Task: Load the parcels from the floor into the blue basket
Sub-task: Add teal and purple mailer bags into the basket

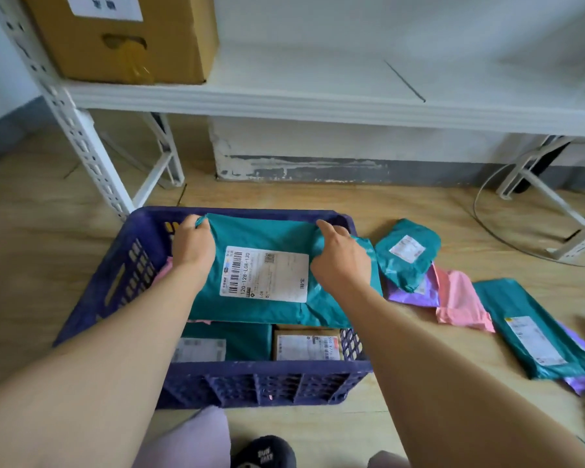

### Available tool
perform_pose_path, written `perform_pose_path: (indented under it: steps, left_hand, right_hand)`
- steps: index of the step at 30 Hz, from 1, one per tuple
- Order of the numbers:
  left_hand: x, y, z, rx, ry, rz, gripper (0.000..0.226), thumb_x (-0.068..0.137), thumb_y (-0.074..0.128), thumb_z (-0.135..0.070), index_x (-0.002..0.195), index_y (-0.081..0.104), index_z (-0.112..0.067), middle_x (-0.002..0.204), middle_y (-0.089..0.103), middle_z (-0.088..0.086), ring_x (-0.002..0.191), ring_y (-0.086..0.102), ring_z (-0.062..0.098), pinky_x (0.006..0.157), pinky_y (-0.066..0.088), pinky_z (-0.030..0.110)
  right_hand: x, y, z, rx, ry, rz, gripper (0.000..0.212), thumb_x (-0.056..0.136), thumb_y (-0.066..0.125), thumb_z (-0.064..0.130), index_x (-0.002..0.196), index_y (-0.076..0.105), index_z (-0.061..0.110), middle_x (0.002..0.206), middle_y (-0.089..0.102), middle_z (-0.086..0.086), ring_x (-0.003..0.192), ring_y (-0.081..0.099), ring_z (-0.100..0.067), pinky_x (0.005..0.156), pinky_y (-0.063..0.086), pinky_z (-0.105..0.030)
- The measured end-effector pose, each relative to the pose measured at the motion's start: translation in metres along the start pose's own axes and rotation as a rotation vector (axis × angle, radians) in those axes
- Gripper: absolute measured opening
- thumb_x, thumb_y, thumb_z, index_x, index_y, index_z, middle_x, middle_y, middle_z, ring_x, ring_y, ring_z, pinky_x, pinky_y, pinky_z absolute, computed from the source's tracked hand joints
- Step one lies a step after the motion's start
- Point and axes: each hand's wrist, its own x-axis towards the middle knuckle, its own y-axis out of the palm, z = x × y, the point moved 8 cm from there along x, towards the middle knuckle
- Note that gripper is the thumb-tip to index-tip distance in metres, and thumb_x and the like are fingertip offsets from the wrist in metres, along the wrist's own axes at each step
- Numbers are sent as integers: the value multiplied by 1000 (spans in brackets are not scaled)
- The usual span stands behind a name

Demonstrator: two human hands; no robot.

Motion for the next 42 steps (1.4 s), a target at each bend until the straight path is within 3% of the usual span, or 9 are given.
perform_pose_path:
  steps: [6, 14, 21, 25, 30, 34, 38, 40, 42]
  left_hand:
    - [26, -16, 31, 133, -17, -1, 32, 97, 36, -24, 117, 56, -10, 125, 57, 17, 111, 52, 37, 92, 40, 40]
    - [69, -43, 89, 314, -87, 25, 29, 97, 39, -18, 112, 58, -3, 124, 56, 24, 112, 52, 40, 92, 39, 39]
    - [85, -52, 151, 525, -204, 33, 31, 96, 41, -14, 112, 61, 4, 124, 54, 30, 114, 52, 43, 94, 41, 42]
    - [90, -51, 172, 551, -223, 48, 30, 96, 40, -12, 111, 59, 5, 123, 55, 30, 112, 51, 46, 98, 41, 45]
    - [82, -33, 180, 765, -191, 106, 31, 98, 34, -15, 119, 52, 0, 128, 49, 29, 116, 48, 46, 97, 39, 47]
    - [73, -22, 171, 1042, -76, 161, 32, 97, 35, -13, 127, 45, -5, 132, 48, 20, 120, 48, 40, 95, 41, 44]
    - [67, -12, 171, 1299, 128, 305, 50, 88, 55, -13, 133, 35, -14, 134, 36, 11, 126, 36, 29, 96, 41, 38]
    - [61, 3, 160, 1265, 329, 355, 46, 85, 56, -14, 128, 40, -17, 126, 40, 6, 116, 42, 23, 87, 43, 33]
    - [48, 23, 147, 1119, 427, 490, 21, 90, 53, -22, 110, 44, -20, 116, 48, 1, 93, 52, 14, 67, 41, 24]
  right_hand:
    - [14, 36, 20, -36, -53, 124, 75, 81, 51, 6, 147, 24, 28, 151, 29, 1, 119, 52, -30, 76, 44, -34]
    - [26, 110, 23, -60, -94, 385, 68, 80, 55, 14, 142, 31, 28, 128, 53, -8, 103, 57, -29, 64, 41, -29]
    - [33, 159, 27, -64, -105, 500, 59, 82, 61, 28, 137, 38, 27, 123, 50, -7, 102, 58, -26, 76, 51, -32]
    - [34, 182, 34, -60, -124, 576, 61, 82, 61, 24, 138, 39, 28, 128, 46, -5, 104, 56, -24, 71, 46, -27]
    - [19, 210, 48, -88, -202, 655, 66, 78, 65, 27, 138, 37, 27, 127, 49, -5, 111, 53, -24, 89, 50, -36]
    - [-1, 232, 48, -170, -250, 767, 81, 76, 67, 30, 145, 24, 29, 132, 52, -6, 117, 52, -27, 90, 49, -38]
    - [-11, 242, 41, -193, -252, 851, 100, 75, 71, 37, 150, 6, 32, 141, 45, -4, 127, 45, -27, 101, 43, -41]
    - [-12, 244, 40, -198, -252, 877, 102, 75, 72, 36, 150, 4, 33, 142, 45, -5, 128, 44, -28, 102, 42, -40]
    - [-11, 244, 41, -202, -252, 890, 101, 75, 73, 32, 150, 5, 33, 140, 47, -7, 127, 45, -28, 102, 42, -39]
